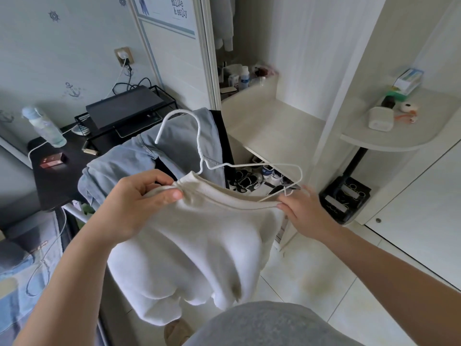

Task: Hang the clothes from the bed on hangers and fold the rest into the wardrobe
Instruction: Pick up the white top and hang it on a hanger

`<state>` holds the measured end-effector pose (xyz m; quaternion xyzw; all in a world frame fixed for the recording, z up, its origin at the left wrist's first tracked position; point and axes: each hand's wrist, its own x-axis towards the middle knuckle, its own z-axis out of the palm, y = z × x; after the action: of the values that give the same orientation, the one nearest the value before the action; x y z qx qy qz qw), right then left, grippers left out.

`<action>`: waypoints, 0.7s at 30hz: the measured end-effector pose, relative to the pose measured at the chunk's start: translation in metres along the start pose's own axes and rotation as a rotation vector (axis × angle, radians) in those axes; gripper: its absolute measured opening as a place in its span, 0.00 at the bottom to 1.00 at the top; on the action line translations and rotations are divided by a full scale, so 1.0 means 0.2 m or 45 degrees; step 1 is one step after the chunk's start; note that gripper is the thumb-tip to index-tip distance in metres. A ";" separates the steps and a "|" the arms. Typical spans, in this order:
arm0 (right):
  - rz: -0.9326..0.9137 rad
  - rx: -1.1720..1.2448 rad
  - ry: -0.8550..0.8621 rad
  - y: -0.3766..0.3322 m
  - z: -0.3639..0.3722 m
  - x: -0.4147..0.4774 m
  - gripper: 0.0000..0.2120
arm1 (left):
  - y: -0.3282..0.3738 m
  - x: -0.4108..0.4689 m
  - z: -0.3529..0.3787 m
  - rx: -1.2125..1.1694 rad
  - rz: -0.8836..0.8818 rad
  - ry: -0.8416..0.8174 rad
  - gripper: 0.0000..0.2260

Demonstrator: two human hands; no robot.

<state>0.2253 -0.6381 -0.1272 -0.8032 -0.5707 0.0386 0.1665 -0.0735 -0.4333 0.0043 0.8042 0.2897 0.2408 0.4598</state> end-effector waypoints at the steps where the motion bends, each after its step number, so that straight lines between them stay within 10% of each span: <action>1: -0.011 -0.088 0.116 0.01 -0.02 0.00 0.08 | -0.01 0.00 -0.01 0.014 -0.007 -0.011 0.17; 21: 0.011 0.317 0.310 -0.05 -0.29 -0.03 0.07 | -0.03 -0.02 -0.07 0.255 0.075 0.129 0.10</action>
<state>0.2288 -0.6530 -0.0692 -0.7774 -0.5339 0.0121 0.3323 -0.0869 -0.4246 0.0049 0.8409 0.3115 0.2645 0.3548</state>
